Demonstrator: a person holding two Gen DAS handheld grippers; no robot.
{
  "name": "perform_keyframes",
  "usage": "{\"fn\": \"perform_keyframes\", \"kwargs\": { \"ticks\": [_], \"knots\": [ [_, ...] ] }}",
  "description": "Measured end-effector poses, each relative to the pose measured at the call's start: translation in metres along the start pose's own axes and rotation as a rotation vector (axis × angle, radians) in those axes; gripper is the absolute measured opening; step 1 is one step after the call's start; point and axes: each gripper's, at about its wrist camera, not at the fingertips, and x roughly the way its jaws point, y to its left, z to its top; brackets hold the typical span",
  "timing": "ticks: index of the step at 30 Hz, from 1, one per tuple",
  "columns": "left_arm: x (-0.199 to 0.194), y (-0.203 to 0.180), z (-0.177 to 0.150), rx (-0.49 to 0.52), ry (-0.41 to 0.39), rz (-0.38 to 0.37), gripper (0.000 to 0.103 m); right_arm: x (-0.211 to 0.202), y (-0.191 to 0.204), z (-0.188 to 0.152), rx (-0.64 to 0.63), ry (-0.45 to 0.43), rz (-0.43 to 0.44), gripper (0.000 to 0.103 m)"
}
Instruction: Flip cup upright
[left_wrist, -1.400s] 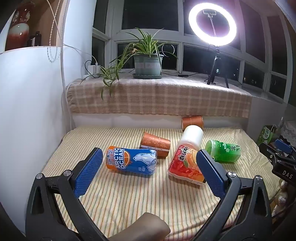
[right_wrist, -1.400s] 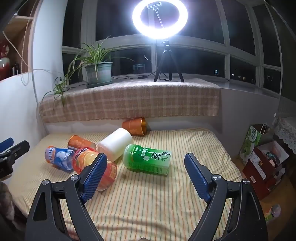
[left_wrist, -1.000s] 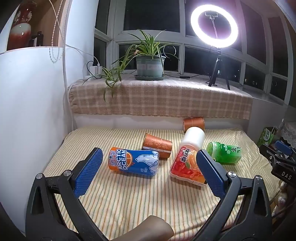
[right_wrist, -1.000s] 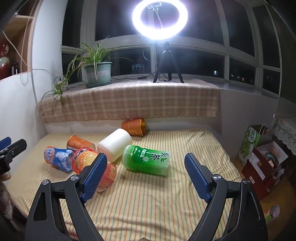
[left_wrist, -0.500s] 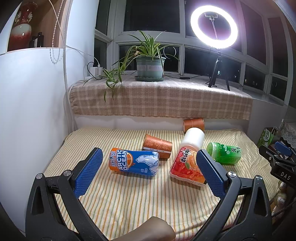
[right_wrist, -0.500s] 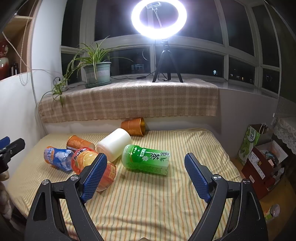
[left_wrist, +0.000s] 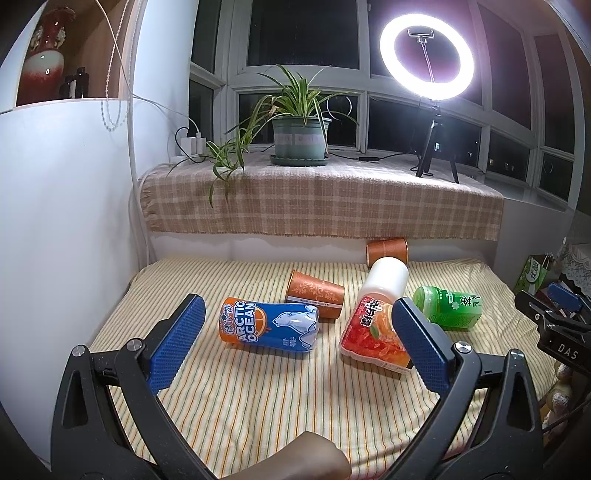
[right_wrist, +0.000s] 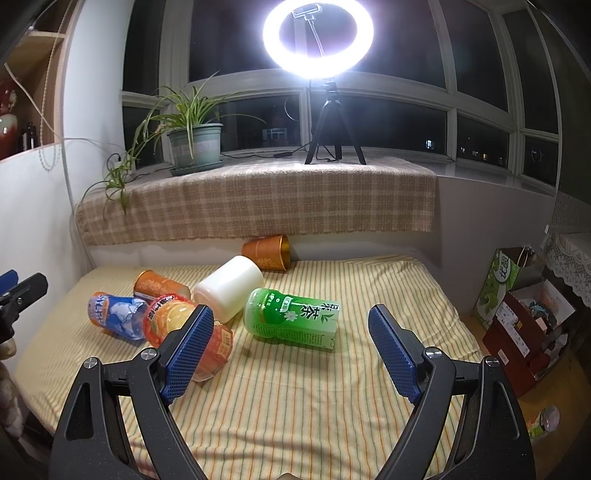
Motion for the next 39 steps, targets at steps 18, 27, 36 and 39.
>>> {"fn": "perform_keyframes", "kwargs": {
  "ticks": [18,27,36,39],
  "knots": [
    [-0.0004,0.0001,-0.0007,0.001,-0.004,0.0,0.102,0.0016,0.0037,0.0002,-0.002,0.001,0.002,0.086],
    [-0.0004,0.0,-0.001,0.001,-0.004,0.001,0.103,0.0024,0.0044,0.0005,-0.003,0.002,0.002,0.086],
    [-0.0007,0.0001,-0.0009,0.002,-0.006,0.001,0.103,0.0029,0.0046,0.0007,-0.002,0.003,0.002,0.086],
    [-0.0005,-0.0002,-0.0011,0.002,-0.006,0.001,0.102,0.0029,0.0047,0.0009,-0.002,0.004,0.003,0.086]
  ]
}}
